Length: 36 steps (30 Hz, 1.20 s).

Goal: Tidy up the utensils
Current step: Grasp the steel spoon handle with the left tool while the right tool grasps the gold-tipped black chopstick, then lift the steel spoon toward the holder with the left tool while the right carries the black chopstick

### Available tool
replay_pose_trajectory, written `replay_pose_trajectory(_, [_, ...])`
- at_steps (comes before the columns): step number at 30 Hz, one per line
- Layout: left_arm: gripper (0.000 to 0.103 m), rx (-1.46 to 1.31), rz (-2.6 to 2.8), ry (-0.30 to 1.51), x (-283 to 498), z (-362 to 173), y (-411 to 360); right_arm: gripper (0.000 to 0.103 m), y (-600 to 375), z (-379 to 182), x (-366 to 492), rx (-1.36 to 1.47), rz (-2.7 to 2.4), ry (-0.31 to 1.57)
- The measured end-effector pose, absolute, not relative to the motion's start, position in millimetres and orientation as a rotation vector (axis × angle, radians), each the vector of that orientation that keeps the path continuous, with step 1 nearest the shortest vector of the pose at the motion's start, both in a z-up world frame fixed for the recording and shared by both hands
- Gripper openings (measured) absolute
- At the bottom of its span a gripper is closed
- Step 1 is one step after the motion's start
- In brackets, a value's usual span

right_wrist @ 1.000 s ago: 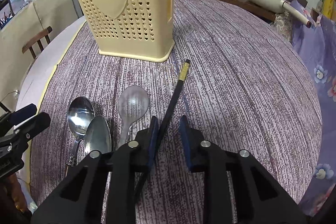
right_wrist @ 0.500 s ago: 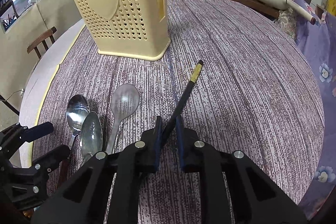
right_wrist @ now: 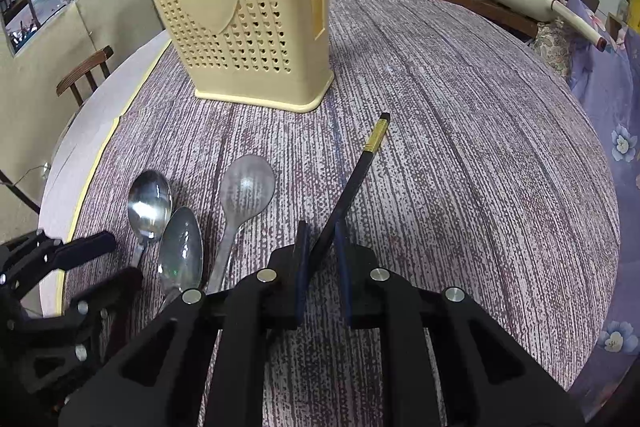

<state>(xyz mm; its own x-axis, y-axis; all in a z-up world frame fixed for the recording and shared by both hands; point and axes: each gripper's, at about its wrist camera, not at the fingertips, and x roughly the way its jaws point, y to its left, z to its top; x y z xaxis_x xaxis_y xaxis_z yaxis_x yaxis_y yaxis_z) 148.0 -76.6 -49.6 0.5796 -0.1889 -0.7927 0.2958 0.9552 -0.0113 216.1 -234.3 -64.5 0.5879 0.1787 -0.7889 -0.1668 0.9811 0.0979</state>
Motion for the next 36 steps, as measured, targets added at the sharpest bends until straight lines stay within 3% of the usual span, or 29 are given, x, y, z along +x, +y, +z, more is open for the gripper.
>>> replay_pose_trajectory(10, [0.036, 0.095, -0.273, 0.919, 159, -49, -66, 0.015, -246, -65, 210, 0.011, 0.28, 0.963])
replay_pose_trajectory(15, [0.049, 0.082, -0.233, 0.915, 165, -50, -67, 0.015, -249, -67, 215, 0.073, 0.23, 0.938])
replay_pose_trajectory(18, [0.051, 0.08, -0.198, 0.909, 169, -50, -68, 0.015, -250, -67, 222, 0.097, 0.198, 0.931])
replay_pose_trajectory(36, [0.05, 0.069, -0.11, 0.913, 194, -52, -82, 0.015, -243, -66, 261, 0.119, 0.102, 0.903])
